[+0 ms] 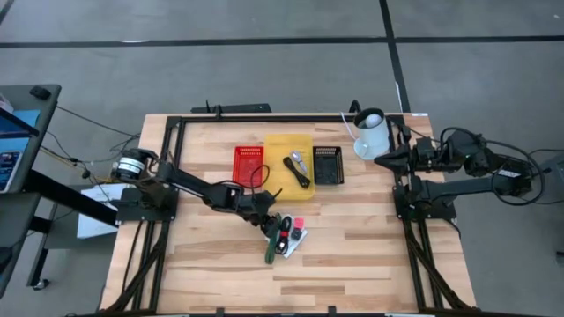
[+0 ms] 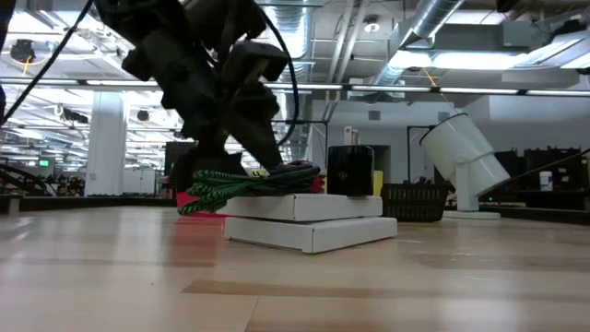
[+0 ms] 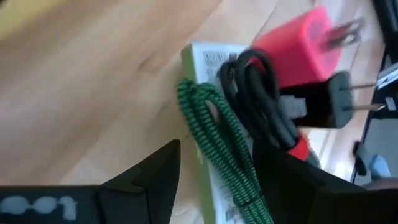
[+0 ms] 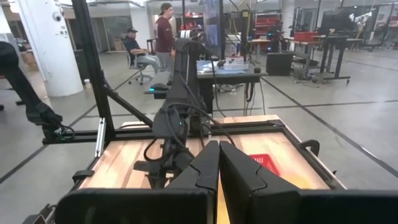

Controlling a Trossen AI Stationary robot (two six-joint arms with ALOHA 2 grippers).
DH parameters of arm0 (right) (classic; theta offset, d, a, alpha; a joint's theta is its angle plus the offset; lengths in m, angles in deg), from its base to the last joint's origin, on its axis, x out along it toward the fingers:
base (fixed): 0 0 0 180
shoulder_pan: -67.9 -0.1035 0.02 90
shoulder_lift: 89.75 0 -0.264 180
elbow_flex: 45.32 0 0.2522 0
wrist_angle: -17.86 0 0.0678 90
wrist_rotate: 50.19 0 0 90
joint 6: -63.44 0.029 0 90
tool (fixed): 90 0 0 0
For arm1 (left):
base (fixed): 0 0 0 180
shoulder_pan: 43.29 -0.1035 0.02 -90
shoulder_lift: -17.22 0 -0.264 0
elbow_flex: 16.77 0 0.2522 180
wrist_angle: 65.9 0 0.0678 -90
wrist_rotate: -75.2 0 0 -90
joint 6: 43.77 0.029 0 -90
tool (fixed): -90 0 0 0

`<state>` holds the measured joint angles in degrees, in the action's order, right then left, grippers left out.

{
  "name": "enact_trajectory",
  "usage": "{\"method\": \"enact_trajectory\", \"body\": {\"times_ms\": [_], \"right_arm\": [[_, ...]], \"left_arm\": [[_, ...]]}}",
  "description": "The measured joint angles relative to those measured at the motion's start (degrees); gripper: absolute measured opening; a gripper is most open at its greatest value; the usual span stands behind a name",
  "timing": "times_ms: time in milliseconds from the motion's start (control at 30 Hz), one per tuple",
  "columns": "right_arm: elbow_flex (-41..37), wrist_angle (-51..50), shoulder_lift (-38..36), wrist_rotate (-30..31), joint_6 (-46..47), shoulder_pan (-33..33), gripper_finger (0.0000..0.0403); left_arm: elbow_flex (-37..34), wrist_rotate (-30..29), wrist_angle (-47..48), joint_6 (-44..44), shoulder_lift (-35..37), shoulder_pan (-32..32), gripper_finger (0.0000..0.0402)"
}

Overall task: Pick and place items into bin
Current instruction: Put the green charger cable in the yellow bin

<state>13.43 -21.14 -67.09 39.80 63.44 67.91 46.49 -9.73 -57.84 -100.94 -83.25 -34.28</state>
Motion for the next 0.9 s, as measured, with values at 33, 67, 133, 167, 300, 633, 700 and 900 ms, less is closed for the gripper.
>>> {"method": "enact_trajectory", "body": {"times_ms": [33, 67, 133, 167, 300, 633, 700, 900], "right_arm": [[0.00, 0.01, -0.02, 0.06, -0.01, 0.02, 0.0008], [0.00, -0.02, -0.03, 0.06, -0.01, 0.01, 0.0008], [0.00, -0.02, -0.01, 0.06, -0.01, 0.02, 0.0008], [0.00, -0.04, -0.01, 0.06, -0.01, 0.00, 0.0008], [0.00, -0.04, -0.01, 0.06, -0.01, 0.01, 0.0008], [0.00, -0.04, -0.01, 0.06, -0.01, 0.00, 0.0008], [0.00, -0.04, -0.01, 0.06, -0.01, 0.00, 0.0008], [0.00, -0.04, -0.01, 0.06, -0.01, 0.01, 0.0008]], "left_arm": [[0.00, 0.84, -0.64, -0.23, -0.30, 0.00, 0.0190], [0.00, 1.16, -0.64, -0.46, -0.66, 0.00, 0.0190], [0.11, 1.20, -0.99, -0.49, -1.47, -0.02, 0.0190], [-0.03, 1.43, -0.31, -0.57, -1.43, -0.02, 0.0190], [0.02, 1.63, -1.04, -0.39, -1.32, -0.04, 0.0190], [0.04, 2.23, -1.74, 0.22, -1.32, -0.04, 0.0190], [0.04, 2.26, -1.72, 0.38, -1.32, -0.04, 0.0190], [0.04, 2.68, -1.50, 0.36, -1.32, -0.04, 0.0166]]}}
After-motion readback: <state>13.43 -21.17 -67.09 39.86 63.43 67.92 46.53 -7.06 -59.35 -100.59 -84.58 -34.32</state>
